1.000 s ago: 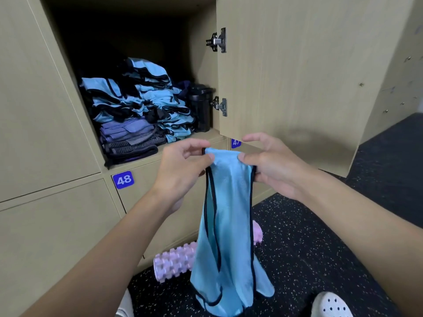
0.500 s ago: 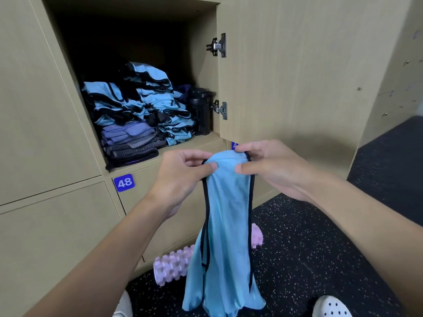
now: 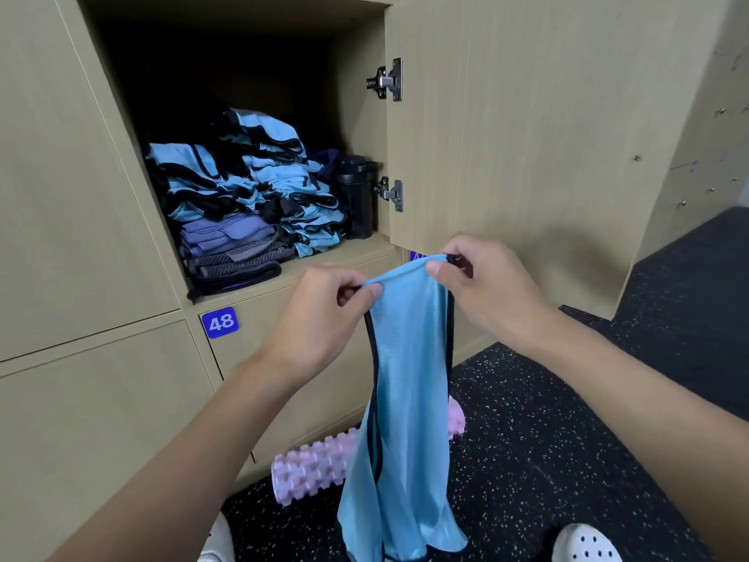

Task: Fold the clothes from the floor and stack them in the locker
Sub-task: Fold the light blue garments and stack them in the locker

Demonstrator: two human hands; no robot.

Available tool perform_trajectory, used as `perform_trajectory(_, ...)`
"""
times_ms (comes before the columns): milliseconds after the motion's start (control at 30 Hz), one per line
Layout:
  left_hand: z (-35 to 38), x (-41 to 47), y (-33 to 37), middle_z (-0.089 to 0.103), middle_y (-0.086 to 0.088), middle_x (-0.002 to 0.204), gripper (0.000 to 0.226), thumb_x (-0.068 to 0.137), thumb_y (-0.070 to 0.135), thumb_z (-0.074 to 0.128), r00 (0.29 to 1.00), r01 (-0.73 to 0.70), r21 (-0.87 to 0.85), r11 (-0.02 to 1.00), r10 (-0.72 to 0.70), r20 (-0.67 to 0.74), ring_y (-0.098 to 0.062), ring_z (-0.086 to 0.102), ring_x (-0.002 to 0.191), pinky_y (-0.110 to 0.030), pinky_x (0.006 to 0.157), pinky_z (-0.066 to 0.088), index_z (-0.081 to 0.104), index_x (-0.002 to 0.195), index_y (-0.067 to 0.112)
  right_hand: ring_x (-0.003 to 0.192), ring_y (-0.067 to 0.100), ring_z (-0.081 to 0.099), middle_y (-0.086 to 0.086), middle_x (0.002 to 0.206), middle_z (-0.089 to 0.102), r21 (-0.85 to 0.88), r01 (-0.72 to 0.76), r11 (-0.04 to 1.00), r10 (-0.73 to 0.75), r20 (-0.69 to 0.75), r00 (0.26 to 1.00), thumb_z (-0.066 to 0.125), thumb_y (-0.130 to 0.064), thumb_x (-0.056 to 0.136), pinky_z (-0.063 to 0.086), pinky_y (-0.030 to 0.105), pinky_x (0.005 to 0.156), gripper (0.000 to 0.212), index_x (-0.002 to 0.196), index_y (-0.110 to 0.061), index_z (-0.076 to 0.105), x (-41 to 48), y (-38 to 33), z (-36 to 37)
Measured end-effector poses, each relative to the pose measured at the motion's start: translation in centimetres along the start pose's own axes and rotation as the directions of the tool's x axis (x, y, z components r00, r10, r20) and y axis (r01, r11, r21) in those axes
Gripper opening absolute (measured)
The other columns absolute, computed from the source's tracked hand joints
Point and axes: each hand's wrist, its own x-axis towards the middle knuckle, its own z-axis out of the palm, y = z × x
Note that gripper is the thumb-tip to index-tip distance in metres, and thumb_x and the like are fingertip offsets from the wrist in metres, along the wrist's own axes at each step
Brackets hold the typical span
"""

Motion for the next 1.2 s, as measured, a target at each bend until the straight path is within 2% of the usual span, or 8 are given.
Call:
perform_trajectory(133, 0.2, 0.0, 0.3, 0.057, -0.005, 0.065, 0.029, 0.098, 0.022, 0.061, 0.999, -0.032, -0.030, 0.999, 0.032, -0.020, -0.011, 0.045, 0.058, -0.033, 0.063, 0.043, 0.061, 0.069, 0.020, 0.072, 0.007, 0.053, -0.005, 0.084, 0.061, 0.071, 0.005, 0.997, -0.010, 0.062, 0.998, 0.062, -0.016, 0.094, 0.040, 0.024, 0.069, 0.006, 0.099, -0.014, 0.059, -0.1, 0.2, -0.1)
perform_trajectory(233, 0.3, -0.1, 0.4, 0.063, -0.014, 0.070, 0.023, 0.097, 0.019, 0.062, 0.998, -0.060, -0.090, 0.994, 0.061, -0.001, -0.013, 0.049, 0.062, -0.041, 0.066, 0.048, 0.065, 0.074, 0.017, 0.102, 0.001, 0.060, -0.013, 0.112, 0.065, 0.060, 0.054, 0.997, -0.066, 0.230, 0.971, 0.072, -0.027, 0.087, 0.045, 0.021, 0.091, 0.038, 0.123, -0.027, 0.059, -0.4, 0.4, 0.0)
perform_trajectory(433, 0.6, -0.6, 0.8, 0.067, -0.004, 0.075, 0.015, 0.093, 0.007, 0.068, 0.996, 0.027, -0.289, 0.957, -0.002, 0.086, -0.008, 0.058, 0.067, -0.020, 0.067, 0.049, 0.068, 0.083, 0.019, 0.065, 0.001, 0.049, -0.008, 0.075, 0.061, 0.040, 0.080, 0.996, -0.085, 0.144, 0.986, 0.055, -0.012, 0.098, 0.037, 0.014, 0.060, 0.016, 0.089, -0.017, 0.067, -0.4, -0.1, 0.2)
perform_trajectory(600, 0.8, -0.3, 0.5, 0.064, -0.030, 0.079, 0.015, 0.092, 0.023, 0.070, 0.994, 0.034, -0.346, 0.938, 0.004, 0.108, -0.020, 0.050, 0.069, -0.034, 0.071, 0.043, 0.073, 0.079, 0.016, 0.072, -0.003, 0.054, -0.012, 0.084, 0.062, 0.033, 0.036, 0.999, -0.041, 0.182, 0.982, 0.060, -0.017, 0.096, 0.040, 0.019, 0.068, 0.010, 0.102, -0.018, 0.067, -0.5, -0.1, -0.4)
perform_trajectory(700, 0.8, -0.4, 0.8, 0.064, -0.035, 0.088, 0.014, 0.086, 0.032, 0.068, 0.997, 0.010, -0.376, 0.926, 0.020, 0.075, -0.024, 0.050, 0.071, -0.044, 0.069, 0.048, 0.074, 0.079, 0.022, 0.104, 0.000, 0.061, -0.012, 0.113, 0.067, 0.014, 0.066, 0.998, -0.068, 0.286, 0.956, 0.073, -0.031, 0.086, 0.046, 0.024, 0.094, 0.042, 0.126, -0.026, 0.062, -0.6, -0.4, -0.5)
perform_trajectory(767, 0.9, -0.4, 0.8, 0.069, -0.028, 0.085, 0.012, 0.091, 0.018, 0.071, 0.999, -0.004, -0.380, 0.925, 0.024, 0.048, -0.022, 0.056, 0.072, -0.049, 0.073, 0.054, 0.072, 0.080, 0.021, 0.089, 0.009, 0.063, -0.005, 0.096, 0.070, -0.048, 0.125, 0.991, -0.107, 0.277, 0.955, 0.068, -0.027, 0.091, 0.051, 0.035, 0.087, 0.015, 0.104, -0.021, 0.070, -0.8, -0.9, -0.2)
perform_trajectory(900, 1.7, -0.8, 0.5, 0.069, -0.006, 0.076, 0.012, 0.089, 0.001, 0.070, 0.994, 0.064, -0.447, 0.893, -0.018, 0.105, -0.007, 0.062, 0.065, -0.018, 0.067, 0.054, 0.066, 0.088, 0.012, 0.070, 0.015, 0.053, 0.001, 0.078, 0.063, -0.052, 0.133, 0.990, -0.123, 0.169, 0.978, 0.054, -0.017, 0.098, 0.042, 0.033, 0.066, 0.015, 0.089, -0.017, 0.066, -0.8, -1.0, -0.2)
perform_trajectory(1200, 2.2, -0.6, 0.5, 0.064, 0.001, 0.069, 0.016, 0.090, 0.005, 0.071, 0.995, 0.039, -0.446, 0.894, 0.005, 0.097, -0.003, 0.054, 0.059, -0.014, 0.060, 0.046, 0.066, 0.077, 0.014, 0.086, 0.010, 0.062, -0.010, 0.091, 0.067, -0.048, 0.125, 0.991, -0.108, 0.267, 0.958, 0.063, -0.029, 0.094, 0.050, 0.036, 0.079, 0.007, 0.098, -0.025, 0.068, -0.9, -0.8, -0.5)
